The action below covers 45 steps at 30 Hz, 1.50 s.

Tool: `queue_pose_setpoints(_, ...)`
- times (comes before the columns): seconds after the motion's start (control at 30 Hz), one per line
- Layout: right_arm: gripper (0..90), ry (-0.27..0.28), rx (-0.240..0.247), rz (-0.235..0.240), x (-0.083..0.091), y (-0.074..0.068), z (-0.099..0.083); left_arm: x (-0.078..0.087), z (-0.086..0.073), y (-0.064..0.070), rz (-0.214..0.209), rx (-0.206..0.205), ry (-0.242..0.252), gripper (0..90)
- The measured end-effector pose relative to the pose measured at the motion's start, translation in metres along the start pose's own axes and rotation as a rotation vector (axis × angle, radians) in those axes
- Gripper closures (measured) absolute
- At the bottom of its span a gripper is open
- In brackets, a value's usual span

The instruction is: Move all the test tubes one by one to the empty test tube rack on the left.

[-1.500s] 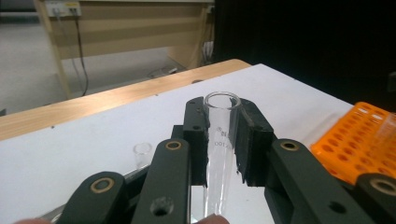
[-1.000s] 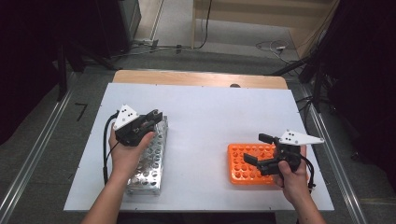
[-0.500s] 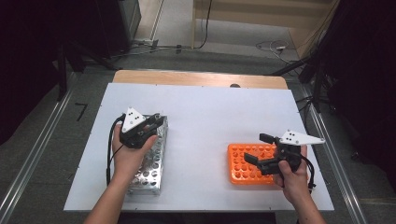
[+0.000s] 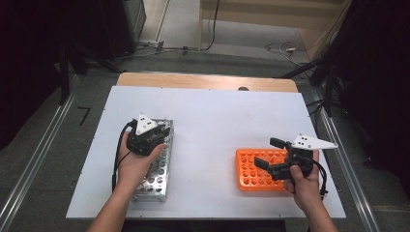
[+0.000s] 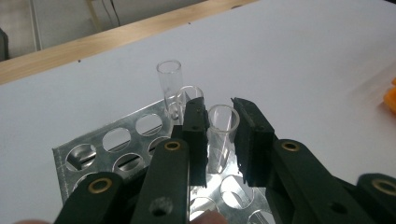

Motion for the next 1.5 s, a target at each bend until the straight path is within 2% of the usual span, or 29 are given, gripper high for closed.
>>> queue_pose_setpoints(0.2,0.0,0.006,-0.004,-0.001,0.002,0.002,0.0,0.0,0.0,-0.002,-0.022,0.021,-0.034,74.0)
queue_pose_setpoints(0.37,0.0,0.009,-0.007,-0.005,0.005,0.005,0.0,0.002,0.001,-0.003,-0.04,0.044,-0.053,67.9)
queue_pose_setpoints(0.53,0.0,0.012,-0.011,-0.015,0.009,0.009,-0.001,0.007,0.002,-0.004,-0.066,0.072,-0.034,54.6)
queue_pose_setpoints(0.63,0.0,0.011,-0.015,-0.016,0.012,0.011,-0.002,0.012,0.003,-0.003,-0.095,0.086,-0.01,47.1)
queue_pose_setpoints(0.77,0.0,0.0,-0.003,-0.005,0.014,0.009,-0.006,0.021,0.003,0.001,-0.128,0.1,0.028,28.2)
queue_pose_setpoints(0.83,1.3,-0.008,-0.003,-0.006,0.016,0.008,-0.009,0.026,0.002,0.004,-0.164,0.112,0.053,22.6)
queue_pose_setpoints(0.97,2.3,-0.004,-0.007,-0.01,0.019,0.008,-0.012,0.036,0.0,0.012,-0.214,0.103,0.074,12.6)
queue_pose_setpoints(1.07,3.0,-0.012,0.0,-0.021,0.023,0.007,-0.017,0.043,-0.004,0.02,-0.248,0.075,0.082,7.1)
queue_pose_setpoints(1.13,3.1,-0.029,0.001,-0.024,0.025,0.006,-0.022,0.046,-0.006,0.023,-0.268,0.068,0.08,3.7)
queue_pose_setpoints(1.2,3.1,-0.045,0.001,-0.019,0.026,0.006,-0.029,0.048,-0.009,0.026,-0.308,0.061,0.073,0.6)
queue_pose_setpoints(1.3,3.2,-0.07,0.003,-0.014,0.029,0.006,-0.038,0.049,-0.012,0.03,-0.34,0.053,0.071,0.0)
queue_pose_setpoints(1.5,4.1,-0.101,0.006,0.006,0.029,0.007,-0.049,0.047,-0.014,0.031,-0.338,0.054,0.07,0.0)
Point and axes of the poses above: each handheld gripper's, and its own axes: x roughly backward along the jaws, z roughly out of its top, y roughly to its right, the point moved 3 cm from there along -x, roughly forward along the jaws, and after that the axes turned 11 degrees about x, right-handed, at the moved point
